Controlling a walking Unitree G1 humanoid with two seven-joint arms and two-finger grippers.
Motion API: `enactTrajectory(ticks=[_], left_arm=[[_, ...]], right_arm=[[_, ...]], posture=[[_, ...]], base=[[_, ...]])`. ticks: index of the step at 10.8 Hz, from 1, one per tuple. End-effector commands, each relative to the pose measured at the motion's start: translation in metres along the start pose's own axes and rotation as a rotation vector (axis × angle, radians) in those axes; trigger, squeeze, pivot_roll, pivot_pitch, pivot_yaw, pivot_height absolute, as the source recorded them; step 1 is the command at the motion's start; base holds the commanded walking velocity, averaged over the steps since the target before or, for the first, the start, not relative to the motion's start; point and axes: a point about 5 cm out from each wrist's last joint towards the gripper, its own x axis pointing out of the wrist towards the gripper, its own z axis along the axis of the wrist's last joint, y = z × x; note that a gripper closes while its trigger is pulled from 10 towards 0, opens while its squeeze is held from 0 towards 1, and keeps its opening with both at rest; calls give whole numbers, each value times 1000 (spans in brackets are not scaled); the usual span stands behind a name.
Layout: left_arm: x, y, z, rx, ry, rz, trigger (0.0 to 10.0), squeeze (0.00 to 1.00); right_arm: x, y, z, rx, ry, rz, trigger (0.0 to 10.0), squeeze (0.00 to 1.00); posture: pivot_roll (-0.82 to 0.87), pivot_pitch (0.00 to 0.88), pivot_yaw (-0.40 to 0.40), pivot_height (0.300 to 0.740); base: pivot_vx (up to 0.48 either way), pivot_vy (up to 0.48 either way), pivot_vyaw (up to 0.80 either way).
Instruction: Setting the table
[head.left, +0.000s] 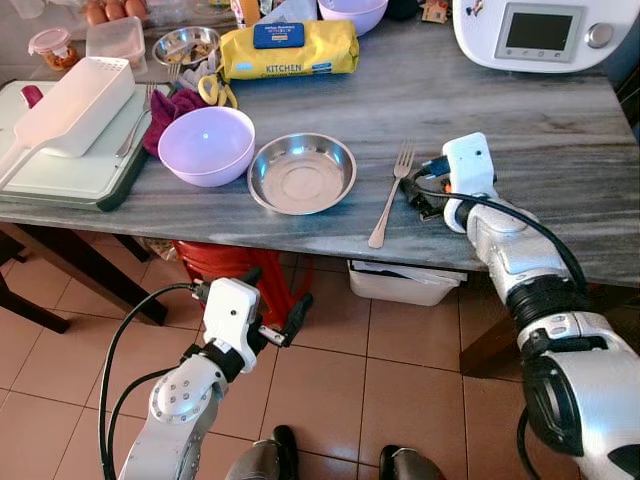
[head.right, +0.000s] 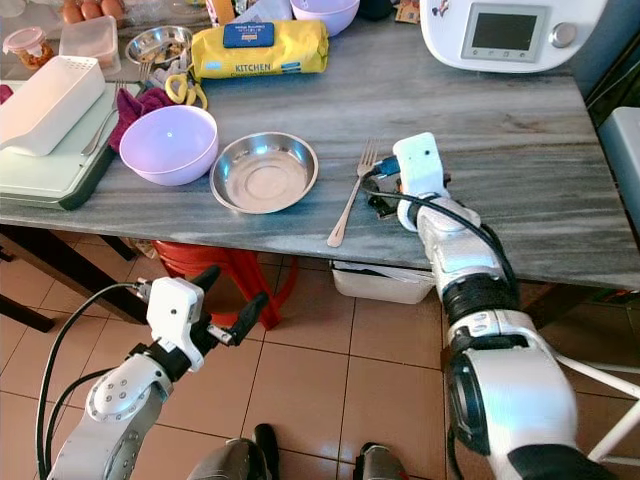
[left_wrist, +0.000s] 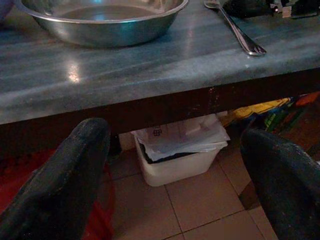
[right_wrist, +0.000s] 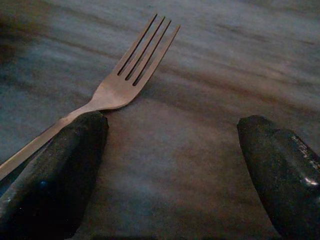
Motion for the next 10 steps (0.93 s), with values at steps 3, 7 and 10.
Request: enactTrajectory(ticks=[3,7,10], left_arm=[[-4,2,-2,9,17,9,10000,0],[-3,2,-2,12,19,6,10000,0],[-3,2,-2,11,20,9,10000,0]], right_arm=[[0,-3,-1,-38,6,-1,10000,1000],[2,3,-1,-36,-10,14,10000,1000],[7,11,6,-49,-27,32,10000,1000]], posture=[[-20,264,90,740],[-19,266,95,740],[-10,266,92,740]], base=[[0,0,0],[0,0,0],[0,0,0]])
